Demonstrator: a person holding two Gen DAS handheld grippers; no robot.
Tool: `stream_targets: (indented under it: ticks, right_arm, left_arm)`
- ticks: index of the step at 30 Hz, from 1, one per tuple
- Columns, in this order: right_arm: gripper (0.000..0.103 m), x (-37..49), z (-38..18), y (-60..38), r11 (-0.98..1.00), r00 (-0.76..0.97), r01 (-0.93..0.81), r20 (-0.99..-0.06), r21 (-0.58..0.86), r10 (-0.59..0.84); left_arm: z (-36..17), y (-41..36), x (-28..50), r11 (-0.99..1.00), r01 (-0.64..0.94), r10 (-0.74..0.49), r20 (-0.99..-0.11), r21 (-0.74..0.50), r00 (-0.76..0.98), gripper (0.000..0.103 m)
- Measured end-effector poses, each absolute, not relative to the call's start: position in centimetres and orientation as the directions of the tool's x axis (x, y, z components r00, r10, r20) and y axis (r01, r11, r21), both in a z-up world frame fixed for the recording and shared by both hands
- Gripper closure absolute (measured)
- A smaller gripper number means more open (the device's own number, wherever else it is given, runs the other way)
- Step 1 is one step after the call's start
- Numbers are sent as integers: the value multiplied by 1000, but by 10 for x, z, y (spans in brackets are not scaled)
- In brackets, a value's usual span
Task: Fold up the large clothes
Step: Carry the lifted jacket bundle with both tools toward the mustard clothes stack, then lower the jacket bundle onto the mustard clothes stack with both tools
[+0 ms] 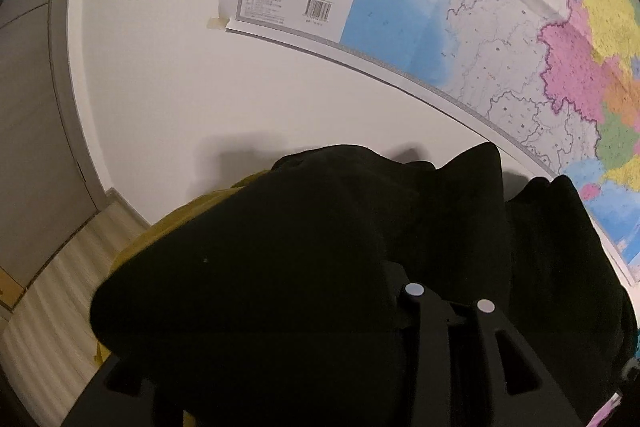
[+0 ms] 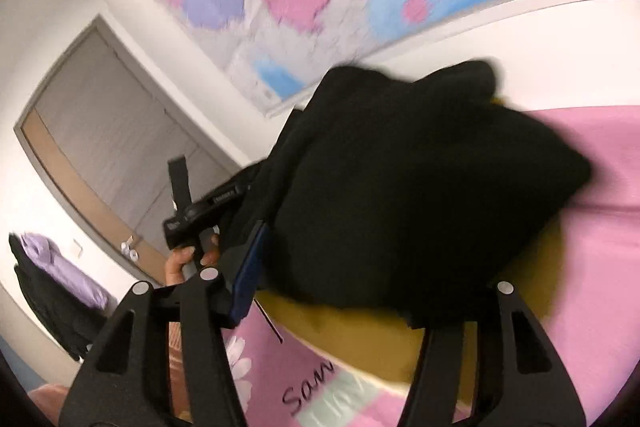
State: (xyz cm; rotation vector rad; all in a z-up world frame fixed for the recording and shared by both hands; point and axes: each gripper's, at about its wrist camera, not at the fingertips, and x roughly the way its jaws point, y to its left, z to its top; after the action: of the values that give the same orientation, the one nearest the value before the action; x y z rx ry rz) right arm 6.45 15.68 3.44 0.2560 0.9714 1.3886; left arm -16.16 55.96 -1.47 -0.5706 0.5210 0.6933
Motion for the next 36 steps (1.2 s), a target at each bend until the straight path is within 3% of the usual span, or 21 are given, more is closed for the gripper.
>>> stream_targets:
  ticks: [5, 6, 7, 8, 9, 11, 13, 15, 16, 17, 18, 23, 27, 36]
  right_arm:
    - [46, 94, 33, 116, 348, 24, -647, -438, 679, 899]
    - [56, 100, 32, 116, 328, 4, -637, -422, 698, 906]
    - [78, 104, 35, 120, 310, -12, -633, -410, 709, 912]
    - [87, 103, 37, 120, 303, -11, -647, -406, 700, 914]
    - [88, 100, 42, 122, 287, -18, -672, -402, 683, 915]
    - [89, 88, 43, 120, 278, -22, -723, -423, 633, 906]
    - [89, 81, 35, 127, 313, -36, -742, -502, 593, 864]
    - [89, 80, 21, 123, 338, -54, -733, -546, 590, 836]
    - [89, 80, 18, 123, 344, -54, -731, -553, 589, 832]
    - [89, 81, 18, 120, 347, -52, -735, -558, 583, 828]
    - [89, 80, 20, 120, 343, -49, -742, -557, 576, 829]
    - [85, 73, 36, 129, 344, -18, -803, -597, 486, 802]
    - [79, 68, 51, 117, 352, 32, -839, -608, 415, 793]
    - [67, 57, 95, 132, 311, 97, -888, -523, 339, 847]
  left_arm:
    - [-8, 560, -164, 633, -698, 420, -610, -334, 672, 68]
    - [-5, 561, -163, 639, -699, 426, -608, -322, 670, 68]
    - [0, 562, -162, 640, -701, 434, -604, -315, 668, 69]
    - [5, 563, -164, 637, -701, 440, -596, -320, 672, 69]
    - [5, 566, -163, 630, -703, 441, -594, -329, 673, 69]
    - [-5, 574, -159, 609, -724, 432, -631, -323, 645, 64]
    - [-16, 575, -154, 602, -746, 439, -664, -283, 606, 62]
    - [-16, 565, -157, 620, -747, 474, -644, -241, 601, 57]
    - [-13, 561, -160, 603, -767, 497, -648, -220, 577, 48]
    - [-10, 558, -163, 573, -797, 538, -647, -189, 541, 27]
    - [-6, 553, -169, 550, -821, 589, -626, -153, 511, 23]
    - [20, 518, -206, 554, -827, 685, -513, -94, 517, 23]
    - [32, 476, -218, 616, -787, 698, -444, -25, 561, 17]
    - [24, 408, -179, 759, -650, 588, -471, 39, 658, 14]
